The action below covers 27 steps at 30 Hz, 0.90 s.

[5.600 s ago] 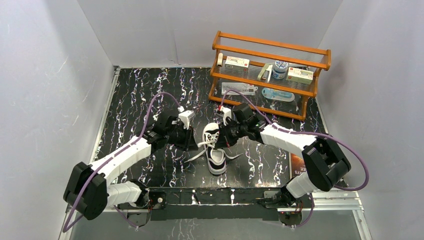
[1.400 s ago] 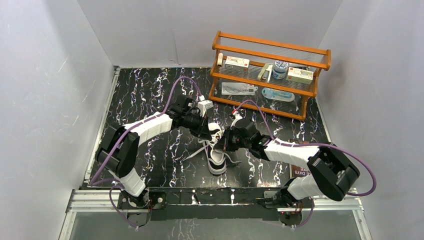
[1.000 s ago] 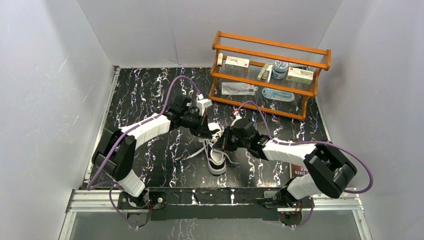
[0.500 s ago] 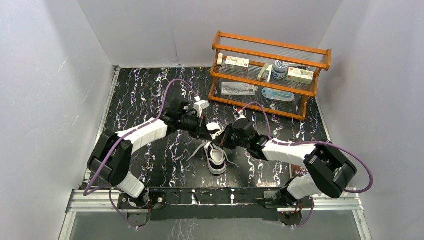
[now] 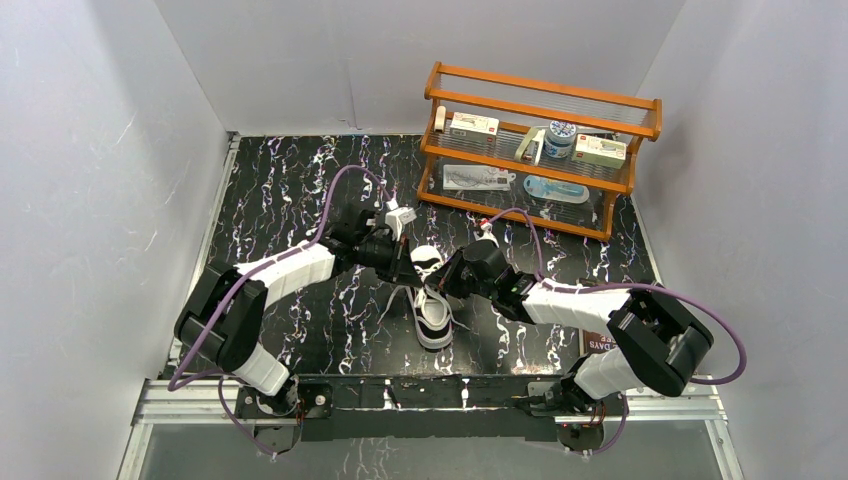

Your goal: Tie the shoes

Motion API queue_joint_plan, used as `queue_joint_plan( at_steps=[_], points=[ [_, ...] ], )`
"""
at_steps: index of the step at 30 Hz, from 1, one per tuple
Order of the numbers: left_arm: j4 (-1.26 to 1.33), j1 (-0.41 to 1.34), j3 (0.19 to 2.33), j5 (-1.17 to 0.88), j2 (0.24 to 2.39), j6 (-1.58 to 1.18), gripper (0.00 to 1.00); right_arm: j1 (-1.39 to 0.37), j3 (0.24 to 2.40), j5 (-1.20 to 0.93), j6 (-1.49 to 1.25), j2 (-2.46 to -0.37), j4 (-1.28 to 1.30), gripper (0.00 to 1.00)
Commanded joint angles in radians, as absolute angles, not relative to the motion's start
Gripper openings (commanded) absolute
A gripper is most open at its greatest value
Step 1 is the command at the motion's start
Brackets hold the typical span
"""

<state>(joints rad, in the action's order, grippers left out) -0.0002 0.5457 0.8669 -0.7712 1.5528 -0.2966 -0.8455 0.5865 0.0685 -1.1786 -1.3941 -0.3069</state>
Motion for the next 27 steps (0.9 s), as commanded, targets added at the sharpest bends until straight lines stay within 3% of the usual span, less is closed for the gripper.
queue_joint_plan(
  at_steps=[1,11,12,14,15,19,22,24,27],
  points=[
    [-0.005,0.557,0.842,-0.818,1.515,-0.317,0.00,-0.842,0.588,0.151,-1.225,-1.389,-0.377,0.00],
    [0.073,0.578,0.830,-0.818,1.537,-0.376,0.00,-0.842,0.578,0.135,-1.200,-1.406,-0.375,0.00],
    [0.045,0.576,0.841,-0.808,1.525,-0.361,0.03,-0.842,0.577,0.132,-1.194,-1.400,-0.366,0.00],
    [-0.066,0.572,0.887,-0.764,1.499,-0.327,0.24,-0.842,0.568,0.125,-1.160,-1.378,-0.343,0.00],
    [-0.136,0.555,0.942,-0.740,1.485,-0.318,0.29,-0.842,0.556,0.112,-1.138,-1.361,-0.341,0.00],
    [-0.172,0.543,1.022,-0.623,1.496,-0.320,0.38,-0.842,0.531,0.105,-1.114,-1.332,-0.339,0.00],
    [-0.205,0.540,1.083,-0.684,1.620,-0.257,0.34,-0.842,0.534,0.100,-1.111,-1.335,-0.344,0.00],
    [-0.212,0.541,1.096,-0.716,1.659,-0.226,0.23,-0.842,0.534,0.093,-1.114,-1.338,-0.353,0.00],
    [-0.218,0.541,1.108,-0.733,1.687,-0.195,0.15,-0.842,0.537,0.092,-1.112,-1.343,-0.353,0.00]
  ],
)
